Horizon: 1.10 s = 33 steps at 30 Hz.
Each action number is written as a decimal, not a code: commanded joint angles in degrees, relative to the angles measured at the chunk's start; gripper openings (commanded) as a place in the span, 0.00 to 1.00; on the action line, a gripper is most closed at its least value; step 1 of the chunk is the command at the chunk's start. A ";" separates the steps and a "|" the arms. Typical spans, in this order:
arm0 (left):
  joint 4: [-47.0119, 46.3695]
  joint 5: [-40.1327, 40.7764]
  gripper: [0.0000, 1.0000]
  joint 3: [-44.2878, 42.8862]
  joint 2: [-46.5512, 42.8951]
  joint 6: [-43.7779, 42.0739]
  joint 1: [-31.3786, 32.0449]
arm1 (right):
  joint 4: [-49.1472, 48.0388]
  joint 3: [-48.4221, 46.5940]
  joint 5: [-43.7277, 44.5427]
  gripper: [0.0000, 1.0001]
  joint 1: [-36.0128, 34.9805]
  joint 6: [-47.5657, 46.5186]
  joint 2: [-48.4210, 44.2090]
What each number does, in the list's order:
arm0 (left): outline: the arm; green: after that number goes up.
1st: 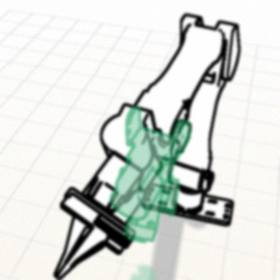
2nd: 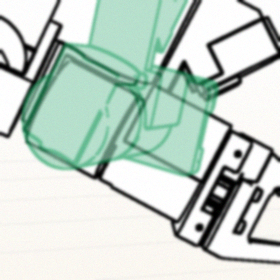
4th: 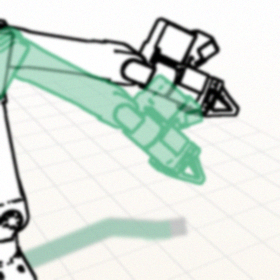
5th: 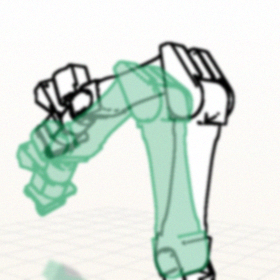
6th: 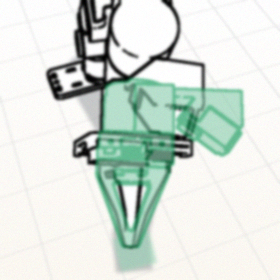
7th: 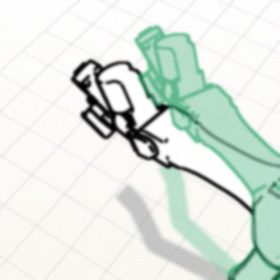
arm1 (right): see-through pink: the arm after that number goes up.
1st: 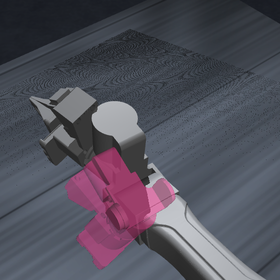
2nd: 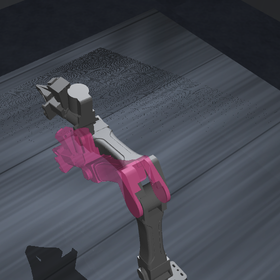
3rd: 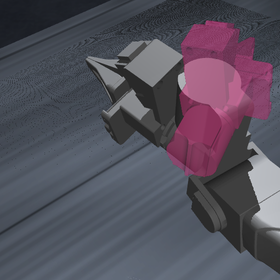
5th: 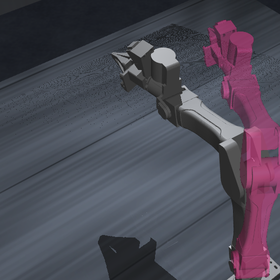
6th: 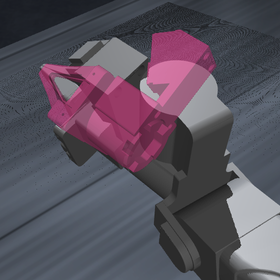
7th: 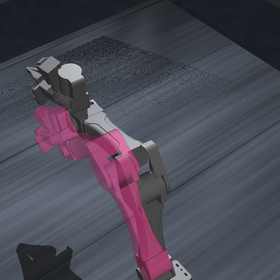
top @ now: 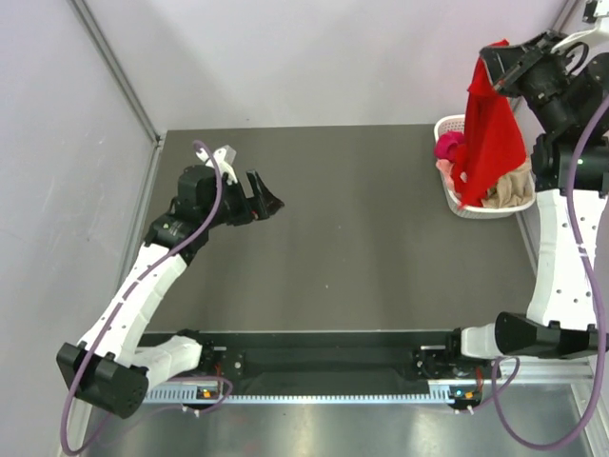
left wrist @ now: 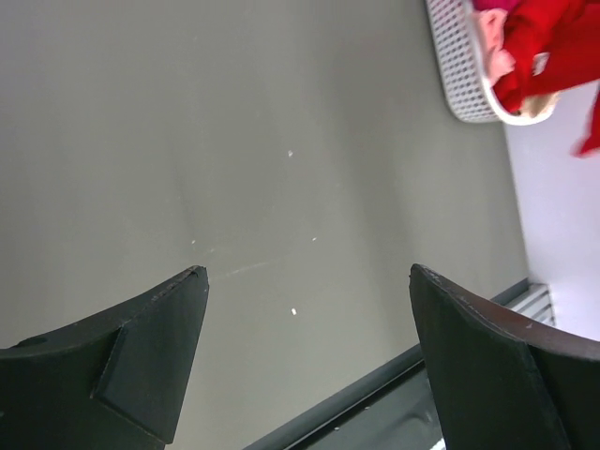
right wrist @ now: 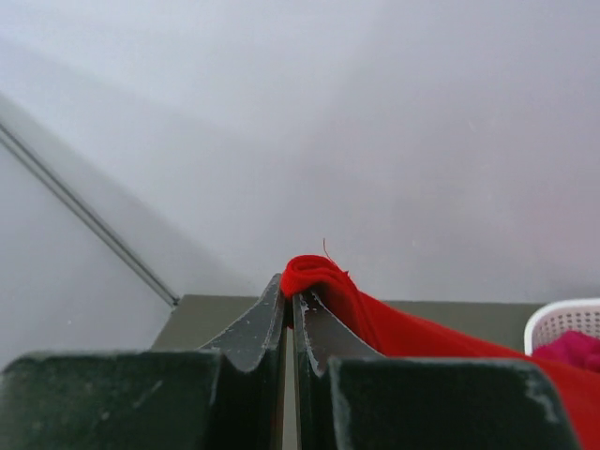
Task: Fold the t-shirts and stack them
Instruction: Grab the tshirt from the pile, then move the tshirt to the center of the board
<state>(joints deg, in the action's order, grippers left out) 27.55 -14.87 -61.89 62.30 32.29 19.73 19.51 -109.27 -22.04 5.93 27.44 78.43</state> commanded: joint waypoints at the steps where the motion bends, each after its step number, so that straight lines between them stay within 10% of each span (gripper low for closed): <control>1: -0.57 -3.23 0.93 -3.67 -0.43 1.11 -0.83 | -2.90 -6.12 0.85 0.00 -0.92 0.68 -2.94; 10: 3.91 1.24 0.92 -8.42 -1.92 -0.04 -1.79 | -15.27 -11.14 -14.77 0.00 -1.54 16.93 -3.81; 23: 9.01 11.44 0.92 -7.81 -2.71 3.74 -5.75 | -29.97 6.94 -24.45 0.00 -18.49 31.37 -6.36; 29: 6.47 8.74 0.88 -0.71 -2.10 3.75 -6.54 | -10.55 33.84 -14.66 0.03 -21.49 16.19 -15.85; 33: 3.83 1.19 0.84 4.31 -1.22 0.67 -6.28 | 13.91 37.99 11.39 0.45 -21.49 3.25 -16.30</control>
<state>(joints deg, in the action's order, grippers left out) 34.65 -7.77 -60.25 60.71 35.14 13.43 15.00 -71.81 -31.92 -15.27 42.46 64.23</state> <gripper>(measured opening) 0.848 0.405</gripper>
